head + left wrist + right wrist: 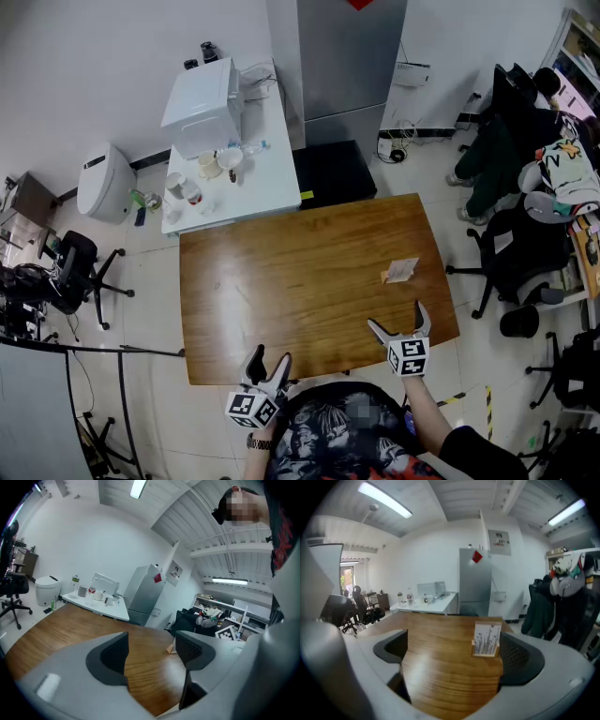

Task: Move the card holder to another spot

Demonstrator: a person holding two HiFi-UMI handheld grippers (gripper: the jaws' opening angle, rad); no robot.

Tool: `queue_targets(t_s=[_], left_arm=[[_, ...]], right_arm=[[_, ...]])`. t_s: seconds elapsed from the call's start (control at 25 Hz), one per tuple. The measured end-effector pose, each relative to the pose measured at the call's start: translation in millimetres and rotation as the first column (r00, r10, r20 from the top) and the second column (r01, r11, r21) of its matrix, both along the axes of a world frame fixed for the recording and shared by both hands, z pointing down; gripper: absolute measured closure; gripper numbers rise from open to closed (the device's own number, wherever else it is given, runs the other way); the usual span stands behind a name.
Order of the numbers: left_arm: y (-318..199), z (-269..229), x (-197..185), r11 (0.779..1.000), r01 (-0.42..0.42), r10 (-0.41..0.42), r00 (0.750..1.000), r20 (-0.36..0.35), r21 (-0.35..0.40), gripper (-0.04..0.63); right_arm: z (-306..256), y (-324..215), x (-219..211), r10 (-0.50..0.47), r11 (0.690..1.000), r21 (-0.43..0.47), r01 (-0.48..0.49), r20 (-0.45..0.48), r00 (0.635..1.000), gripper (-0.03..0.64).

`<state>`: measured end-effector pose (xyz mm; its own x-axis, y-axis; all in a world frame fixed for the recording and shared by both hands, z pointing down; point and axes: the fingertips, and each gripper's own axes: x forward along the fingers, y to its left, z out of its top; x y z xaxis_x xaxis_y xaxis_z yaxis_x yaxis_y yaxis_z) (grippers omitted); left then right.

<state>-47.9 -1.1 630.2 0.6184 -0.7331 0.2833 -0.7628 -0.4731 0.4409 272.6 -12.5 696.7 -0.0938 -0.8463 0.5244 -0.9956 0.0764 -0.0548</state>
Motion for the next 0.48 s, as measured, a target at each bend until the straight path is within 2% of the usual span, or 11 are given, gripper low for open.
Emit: queue_targets(t_s=[0.12,0.24,0.36,0.48], left_arm=[[10,6,8,0.999,-0.026,0.027,0.999,0.042,-0.022,0.282],[16,9,10,0.999,-0.005,0.008,0.998,0.069,-0.051,0.284],[29,6,8,0.996,0.016,-0.004,0.992,0.128,-0.089,0.284],[44,10,4,0.996,0.017,0.000,0.982,0.187,-0.088,0.284]], right_arm=[[64,-22,55,0.102,0.990,-0.097,-0.104,-0.028,0.994,0.037],[111,-56,96,0.169,0.970,-0.166,-0.178,-0.066,0.983,0.037],[147,-84,110,0.203,0.948,-0.242,-0.209,-0.046,0.978,0.036],[177,-102,124,0.198,0.937,-0.287,-0.201,-0.042,0.979,0.037]])
